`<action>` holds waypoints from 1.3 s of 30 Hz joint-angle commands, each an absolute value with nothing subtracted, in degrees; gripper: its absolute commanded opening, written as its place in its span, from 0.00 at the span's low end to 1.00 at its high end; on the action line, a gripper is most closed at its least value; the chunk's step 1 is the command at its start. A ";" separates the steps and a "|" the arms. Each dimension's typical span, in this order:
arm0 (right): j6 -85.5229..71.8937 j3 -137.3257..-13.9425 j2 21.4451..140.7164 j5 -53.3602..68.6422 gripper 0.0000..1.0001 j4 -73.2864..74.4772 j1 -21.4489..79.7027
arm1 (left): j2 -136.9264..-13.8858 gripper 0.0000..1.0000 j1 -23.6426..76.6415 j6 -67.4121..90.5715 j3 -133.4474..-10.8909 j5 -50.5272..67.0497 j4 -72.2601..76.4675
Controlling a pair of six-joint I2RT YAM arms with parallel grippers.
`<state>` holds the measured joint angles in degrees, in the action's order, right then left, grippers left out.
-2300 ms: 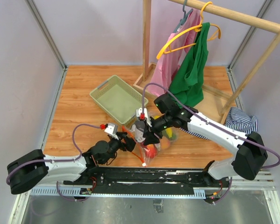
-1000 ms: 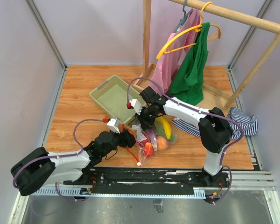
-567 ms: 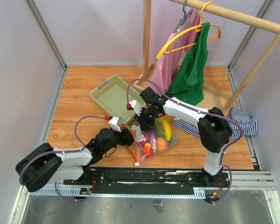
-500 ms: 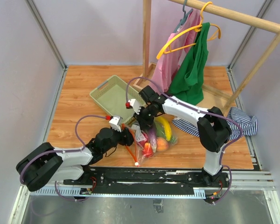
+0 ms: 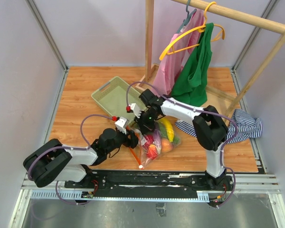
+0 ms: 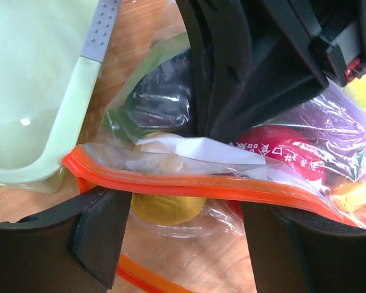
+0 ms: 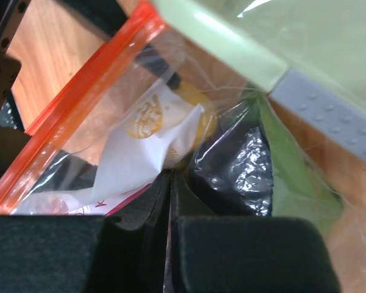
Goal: Open the zip-top bag and remove the fake food
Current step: Pick up the fake fruit from the zipper food storage bag.
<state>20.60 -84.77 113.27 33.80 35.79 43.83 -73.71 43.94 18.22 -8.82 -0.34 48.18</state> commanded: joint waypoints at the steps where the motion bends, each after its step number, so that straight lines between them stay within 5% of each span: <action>1: 25.15 -80.18 110.97 41.16 0.05 37.89 45.07 | -74.51 0.74 43.66 19.52 -9.79 5.54 51.13; 8: 27.71 -79.14 108.04 46.50 0.05 39.50 45.08 | -67.09 0.77 47.39 22.00 -9.44 4.08 42.36; 18: 30.54 -77.27 106.41 47.73 0.10 44.47 45.00 | -59.53 0.65 51.51 23.98 -9.16 0.94 29.58; 26: 30.32 -77.22 105.19 40.36 0.13 41.52 44.94 | -60.12 0.73 51.91 19.92 -10.34 -9.36 29.23; 39: 22.36 -76.36 107.11 32.41 0.12 33.10 45.50 | -71.21 0.70 51.86 17.06 -13.15 -12.52 36.96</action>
